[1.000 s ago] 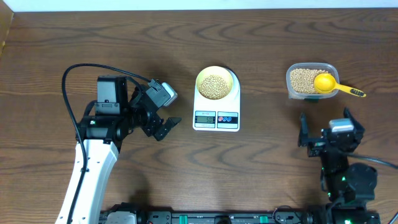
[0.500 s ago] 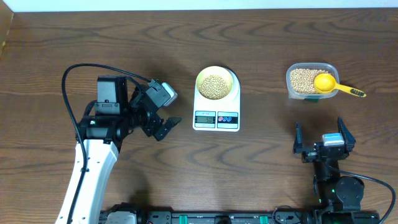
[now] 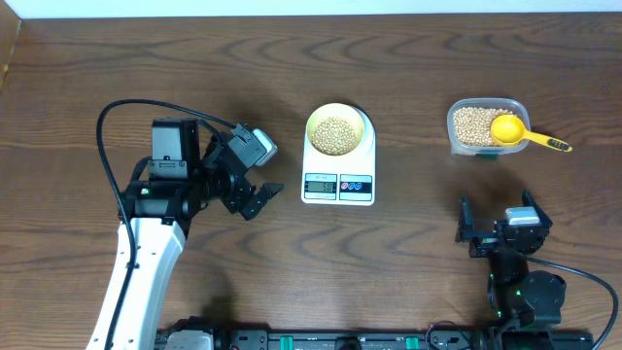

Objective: Scoop item into bowl and weigh 50g on scale

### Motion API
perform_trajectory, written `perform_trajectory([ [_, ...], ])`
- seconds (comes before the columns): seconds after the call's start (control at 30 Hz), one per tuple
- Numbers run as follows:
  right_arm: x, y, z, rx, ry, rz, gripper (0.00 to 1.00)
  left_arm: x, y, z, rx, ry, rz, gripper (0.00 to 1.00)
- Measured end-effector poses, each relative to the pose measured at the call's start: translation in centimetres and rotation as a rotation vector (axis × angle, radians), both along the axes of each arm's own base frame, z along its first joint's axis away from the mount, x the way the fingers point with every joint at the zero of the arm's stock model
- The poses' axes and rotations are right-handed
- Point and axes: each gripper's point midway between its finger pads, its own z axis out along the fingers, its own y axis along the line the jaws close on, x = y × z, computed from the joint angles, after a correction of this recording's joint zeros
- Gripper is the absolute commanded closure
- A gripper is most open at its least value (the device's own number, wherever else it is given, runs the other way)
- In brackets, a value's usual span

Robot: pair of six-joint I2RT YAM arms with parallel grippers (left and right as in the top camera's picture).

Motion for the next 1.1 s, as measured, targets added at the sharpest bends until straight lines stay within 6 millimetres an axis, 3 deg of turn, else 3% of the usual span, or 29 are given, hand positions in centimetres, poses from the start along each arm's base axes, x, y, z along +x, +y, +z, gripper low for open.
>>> perform_trajectory([
  [1.1, 0.01, -0.47, 0.0, -0.004, 0.0, -0.019, 0.01, 0.0, -0.01, 0.0, 0.0, 0.0, 0.0, 0.03],
])
